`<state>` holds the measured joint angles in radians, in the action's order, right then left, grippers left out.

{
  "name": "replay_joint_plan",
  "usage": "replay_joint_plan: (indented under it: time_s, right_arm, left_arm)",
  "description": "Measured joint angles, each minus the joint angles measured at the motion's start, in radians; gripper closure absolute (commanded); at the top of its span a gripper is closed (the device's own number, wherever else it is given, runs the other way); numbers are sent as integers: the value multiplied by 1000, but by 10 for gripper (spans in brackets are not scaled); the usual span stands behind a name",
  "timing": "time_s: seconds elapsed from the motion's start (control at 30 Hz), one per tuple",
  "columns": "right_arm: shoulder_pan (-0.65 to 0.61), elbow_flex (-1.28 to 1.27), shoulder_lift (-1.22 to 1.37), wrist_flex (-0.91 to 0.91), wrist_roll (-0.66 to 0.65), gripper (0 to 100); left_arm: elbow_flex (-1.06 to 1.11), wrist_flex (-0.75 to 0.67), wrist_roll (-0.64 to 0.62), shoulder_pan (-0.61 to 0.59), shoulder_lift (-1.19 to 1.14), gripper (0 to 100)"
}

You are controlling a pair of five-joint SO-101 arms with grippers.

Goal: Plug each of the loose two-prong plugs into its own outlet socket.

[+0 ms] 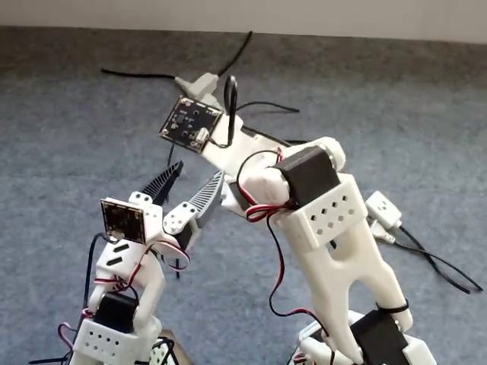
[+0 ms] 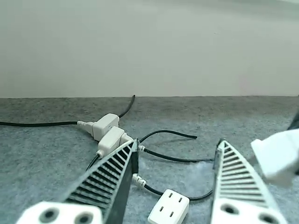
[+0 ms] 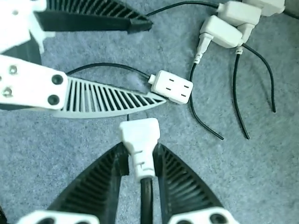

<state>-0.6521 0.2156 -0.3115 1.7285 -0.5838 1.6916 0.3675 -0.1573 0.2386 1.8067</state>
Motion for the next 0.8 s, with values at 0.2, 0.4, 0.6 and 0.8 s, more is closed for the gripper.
replay_joint_plan:
  time_s: [0.2,0.4,0.6,0.8]
  right_arm:
    - [0,14,0,0,12,993]
    - [34,14,0,0,12,993]
    - [127,-12,3,0,12,993]
    - [150,-98,3,0,12,993]
  left_arm:
    - [0,0,2,-2,0,726]
    - [0,23,2,-2,0,726]
    - [0,28,2,-75,0,726]
    - [0,29,2,-137,0,726]
